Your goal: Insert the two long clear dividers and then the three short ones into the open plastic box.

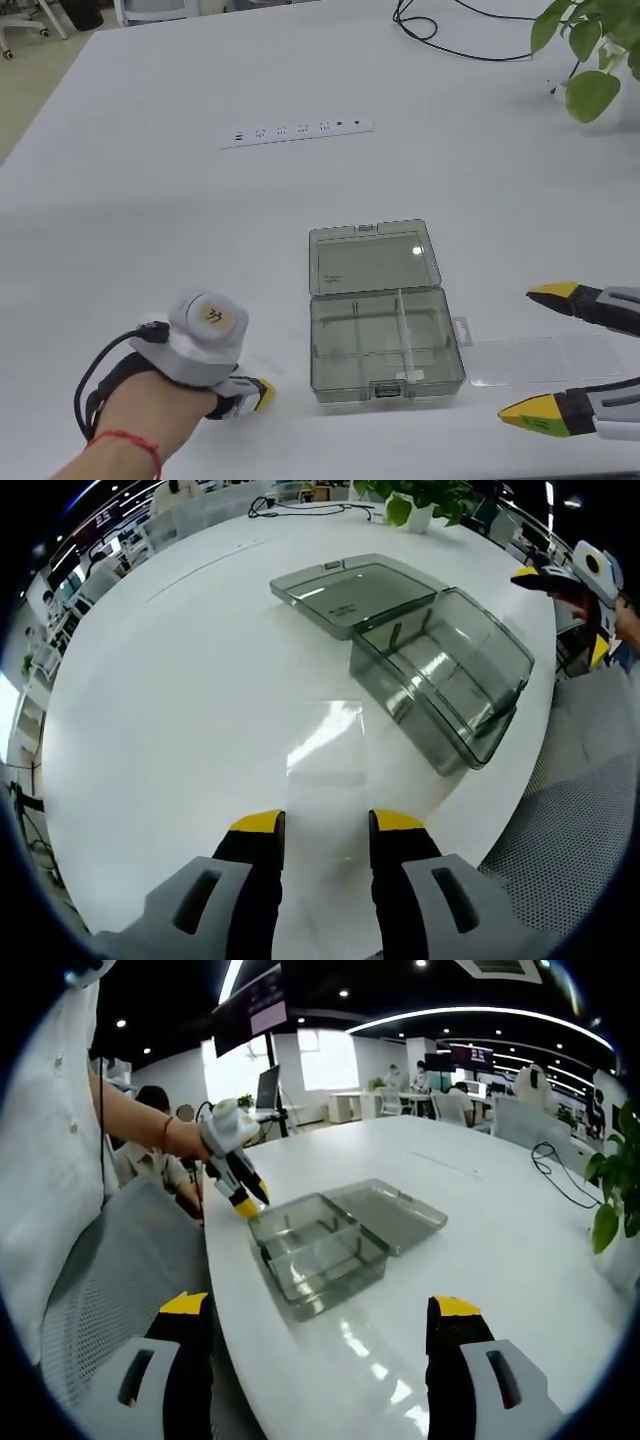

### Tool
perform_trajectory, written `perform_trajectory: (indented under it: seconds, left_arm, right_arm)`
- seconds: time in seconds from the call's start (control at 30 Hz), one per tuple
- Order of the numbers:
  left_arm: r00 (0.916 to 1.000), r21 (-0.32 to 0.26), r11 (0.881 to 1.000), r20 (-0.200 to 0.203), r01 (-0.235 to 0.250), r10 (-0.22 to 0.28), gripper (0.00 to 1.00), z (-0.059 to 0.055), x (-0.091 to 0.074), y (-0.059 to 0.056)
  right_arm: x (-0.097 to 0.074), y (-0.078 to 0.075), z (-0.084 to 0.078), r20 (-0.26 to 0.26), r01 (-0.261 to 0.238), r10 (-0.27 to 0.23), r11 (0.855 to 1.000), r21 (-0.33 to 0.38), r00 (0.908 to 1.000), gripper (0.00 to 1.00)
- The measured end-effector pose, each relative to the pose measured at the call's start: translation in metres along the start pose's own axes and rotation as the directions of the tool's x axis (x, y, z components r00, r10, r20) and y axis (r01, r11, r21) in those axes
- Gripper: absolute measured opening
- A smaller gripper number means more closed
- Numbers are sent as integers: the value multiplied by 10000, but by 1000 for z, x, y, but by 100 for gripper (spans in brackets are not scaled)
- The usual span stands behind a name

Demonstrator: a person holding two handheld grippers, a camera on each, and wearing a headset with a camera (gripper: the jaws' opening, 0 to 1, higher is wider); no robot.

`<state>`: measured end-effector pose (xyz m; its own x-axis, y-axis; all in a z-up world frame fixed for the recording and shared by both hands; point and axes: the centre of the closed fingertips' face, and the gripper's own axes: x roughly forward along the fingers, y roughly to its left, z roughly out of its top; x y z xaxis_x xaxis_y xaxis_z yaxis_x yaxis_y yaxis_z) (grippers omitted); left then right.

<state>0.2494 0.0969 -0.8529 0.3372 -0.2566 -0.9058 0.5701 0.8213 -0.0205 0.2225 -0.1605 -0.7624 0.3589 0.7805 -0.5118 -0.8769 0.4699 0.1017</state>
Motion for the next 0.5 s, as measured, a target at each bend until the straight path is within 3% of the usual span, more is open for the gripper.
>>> perform_trajectory:
  seconds: [0.4,0.5]
  left_arm:
    - [9995,-338,9989,-21,317,-318,31,0,-1,-1]
    - [9984,-878,9946,138,552,-542,31,0,-2,-3]
  right_arm:
    - [-2,1,-9,-294,74,-74,10000,-16,9995,90]
    - [-2,2,-9,-315,84,-84,10000,-9,9995,90]
